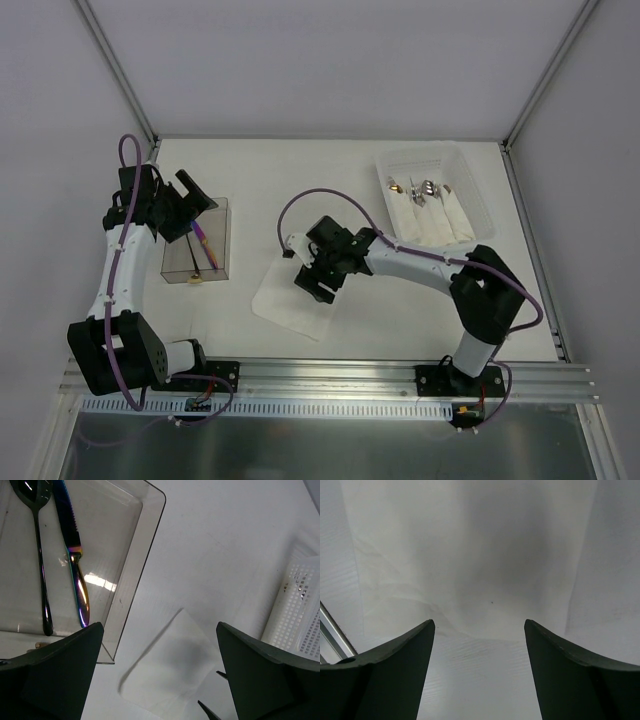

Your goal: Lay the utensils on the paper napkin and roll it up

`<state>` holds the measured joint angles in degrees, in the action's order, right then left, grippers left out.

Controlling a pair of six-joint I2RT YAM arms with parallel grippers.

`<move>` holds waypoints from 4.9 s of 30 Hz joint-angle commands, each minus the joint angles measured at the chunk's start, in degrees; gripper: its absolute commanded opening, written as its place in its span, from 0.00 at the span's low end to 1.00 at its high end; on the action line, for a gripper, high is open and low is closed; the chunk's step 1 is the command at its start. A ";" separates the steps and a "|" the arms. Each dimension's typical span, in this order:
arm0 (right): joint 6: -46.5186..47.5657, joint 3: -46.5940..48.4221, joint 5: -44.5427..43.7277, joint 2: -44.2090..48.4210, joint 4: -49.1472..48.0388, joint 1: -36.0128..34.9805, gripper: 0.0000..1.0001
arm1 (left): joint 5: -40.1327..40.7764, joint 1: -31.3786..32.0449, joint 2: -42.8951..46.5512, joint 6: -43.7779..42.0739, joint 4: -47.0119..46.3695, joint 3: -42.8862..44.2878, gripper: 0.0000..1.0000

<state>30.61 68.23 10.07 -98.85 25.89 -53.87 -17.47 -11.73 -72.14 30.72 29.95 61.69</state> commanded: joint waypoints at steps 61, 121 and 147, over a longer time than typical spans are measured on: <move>-12.32 19.93 -6.99 -13.93 -2.60 8.95 0.63 | 13.69 -1.81 3.76 -3.82 9.68 -2.19 0.99; -15.32 10.61 11.38 2.78 10.41 34.35 0.78 | 17.65 4.69 -36.49 -7.69 0.19 6.16 0.25; -15.05 12.81 13.49 1.29 11.99 35.15 0.77 | 14.22 4.69 -18.04 -7.08 9.94 11.08 0.00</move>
<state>15.44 79.18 23.20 -98.32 36.49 -19.31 -2.81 -7.11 -94.41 23.16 36.03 70.41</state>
